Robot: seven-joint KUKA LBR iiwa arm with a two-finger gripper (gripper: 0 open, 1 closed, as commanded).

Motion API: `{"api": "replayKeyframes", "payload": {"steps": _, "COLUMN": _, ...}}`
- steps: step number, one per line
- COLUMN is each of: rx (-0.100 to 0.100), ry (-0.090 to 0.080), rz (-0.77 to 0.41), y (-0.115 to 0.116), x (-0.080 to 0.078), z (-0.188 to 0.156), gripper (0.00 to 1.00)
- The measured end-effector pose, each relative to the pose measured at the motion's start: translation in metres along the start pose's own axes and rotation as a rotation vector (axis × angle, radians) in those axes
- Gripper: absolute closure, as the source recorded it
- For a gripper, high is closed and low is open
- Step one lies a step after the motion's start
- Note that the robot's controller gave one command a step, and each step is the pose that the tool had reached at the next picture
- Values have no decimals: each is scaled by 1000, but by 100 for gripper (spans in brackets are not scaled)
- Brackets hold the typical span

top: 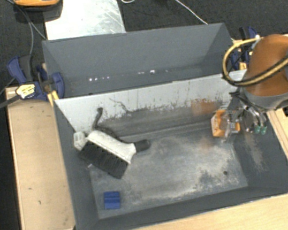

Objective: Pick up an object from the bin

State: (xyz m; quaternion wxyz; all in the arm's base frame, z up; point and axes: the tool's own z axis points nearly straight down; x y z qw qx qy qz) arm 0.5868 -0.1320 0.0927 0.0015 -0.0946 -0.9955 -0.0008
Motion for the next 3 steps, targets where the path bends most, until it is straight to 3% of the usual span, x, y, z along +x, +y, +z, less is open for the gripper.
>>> {"api": "replayKeyframes", "payload": {"steps": 1, "rx": 0, "ry": -7, "rz": 0, "y": 0, "x": -2, "z": -22, "gripper": 100}}
{"api": "replayKeyframes", "payload": {"steps": 3, "rx": 0, "ry": -4, "rz": -2, "y": 0, "x": -1, "z": -61, "gripper": 100}}
